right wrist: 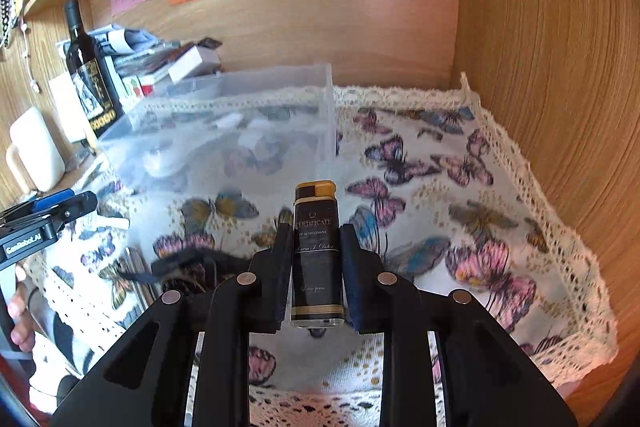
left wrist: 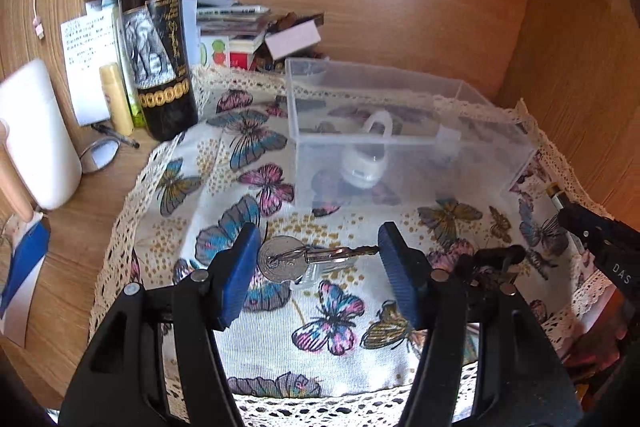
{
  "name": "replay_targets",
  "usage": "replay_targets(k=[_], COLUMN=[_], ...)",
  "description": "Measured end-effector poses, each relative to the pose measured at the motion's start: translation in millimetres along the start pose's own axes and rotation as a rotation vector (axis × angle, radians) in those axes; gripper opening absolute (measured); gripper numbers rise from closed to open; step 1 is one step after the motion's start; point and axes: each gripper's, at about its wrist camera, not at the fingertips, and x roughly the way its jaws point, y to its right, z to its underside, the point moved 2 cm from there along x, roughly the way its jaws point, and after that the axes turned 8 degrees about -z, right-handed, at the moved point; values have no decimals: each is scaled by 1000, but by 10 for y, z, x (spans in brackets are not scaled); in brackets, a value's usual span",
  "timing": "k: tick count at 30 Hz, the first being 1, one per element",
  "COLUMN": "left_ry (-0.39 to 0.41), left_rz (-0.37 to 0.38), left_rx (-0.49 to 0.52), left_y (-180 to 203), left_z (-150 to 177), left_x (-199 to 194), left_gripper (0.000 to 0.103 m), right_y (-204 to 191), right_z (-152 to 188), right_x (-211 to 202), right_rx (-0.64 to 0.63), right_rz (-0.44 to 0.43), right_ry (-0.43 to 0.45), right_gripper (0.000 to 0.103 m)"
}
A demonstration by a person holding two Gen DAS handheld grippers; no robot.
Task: Organize rigid objects
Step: 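Carry the keys into the box with the left tool while the right tool drops the bottle in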
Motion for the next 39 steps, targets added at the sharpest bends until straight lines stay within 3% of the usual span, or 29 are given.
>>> replay_targets(k=[18, 23, 32, 39], left_ry=[232, 266, 240, 132], left_rz=[61, 81, 117, 121], left_rx=[59, 68, 76, 74], left_y=[129, 157, 230, 228], left_z=[-775, -1025, -1294, -1188], left_x=[-447, -441, -183, 296], left_gripper=[61, 61, 61, 61], right_y=[-217, -295, -350, -395], right_z=[-623, -784, -885, -868], right_x=[-77, 7, 445, 860], right_rx=[-71, -100, -100, -118], right_rz=[-64, -101, -141, -151], right_ry=[148, 169, 106, 11], right_gripper=[21, 21, 21, 21])
